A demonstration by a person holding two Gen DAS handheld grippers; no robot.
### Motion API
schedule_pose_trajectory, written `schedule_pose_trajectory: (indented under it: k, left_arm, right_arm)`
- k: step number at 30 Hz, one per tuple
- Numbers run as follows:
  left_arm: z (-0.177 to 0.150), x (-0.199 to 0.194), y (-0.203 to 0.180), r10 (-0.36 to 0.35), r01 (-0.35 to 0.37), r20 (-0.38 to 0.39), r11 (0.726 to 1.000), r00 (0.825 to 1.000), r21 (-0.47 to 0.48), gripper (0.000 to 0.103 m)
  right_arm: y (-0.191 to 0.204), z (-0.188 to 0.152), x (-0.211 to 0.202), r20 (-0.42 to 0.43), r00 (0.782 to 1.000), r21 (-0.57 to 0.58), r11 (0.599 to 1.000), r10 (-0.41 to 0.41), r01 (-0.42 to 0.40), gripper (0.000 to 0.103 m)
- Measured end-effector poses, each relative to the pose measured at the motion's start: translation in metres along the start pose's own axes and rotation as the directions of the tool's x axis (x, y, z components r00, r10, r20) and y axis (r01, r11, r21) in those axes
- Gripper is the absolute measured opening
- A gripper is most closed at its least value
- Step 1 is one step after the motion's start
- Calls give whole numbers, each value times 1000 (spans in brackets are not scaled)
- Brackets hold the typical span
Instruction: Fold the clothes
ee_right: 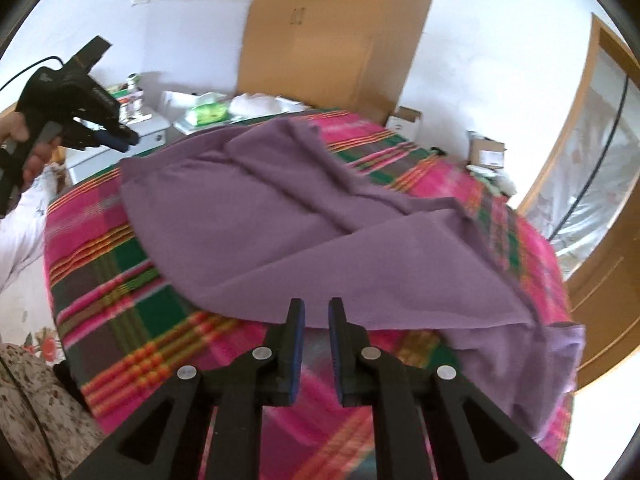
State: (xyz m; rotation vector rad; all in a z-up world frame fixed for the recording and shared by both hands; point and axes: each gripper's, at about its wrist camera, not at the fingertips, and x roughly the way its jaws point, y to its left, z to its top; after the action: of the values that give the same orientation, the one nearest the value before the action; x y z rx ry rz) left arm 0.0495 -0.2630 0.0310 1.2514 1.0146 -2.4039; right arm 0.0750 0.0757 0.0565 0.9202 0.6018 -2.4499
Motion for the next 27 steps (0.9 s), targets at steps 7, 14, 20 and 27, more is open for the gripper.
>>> schedule_pose_trajectory:
  k: [7, 14, 20, 27]
  left_arm:
    - [23, -12, -38, -26, 22, 48, 997, 999, 79, 20]
    - [54, 12, -102, -119, 118, -11, 957, 993, 266, 25]
    - [73, 65, -150, -78, 129, -138, 899, 987, 418, 43]
    - [90, 103, -158, -32, 123, -202, 883, 979, 453, 43]
  right_arm:
    - [-59, 31, -6, 32, 999, 39, 999, -17, 15, 19]
    - [-93, 85, 30, 17, 994, 41, 993, 108, -108, 25]
    - [-97, 114, 80, -62, 969, 45, 971, 237, -235, 33]
    - [-74, 137, 129, -79, 925, 20, 928, 372, -371, 36]
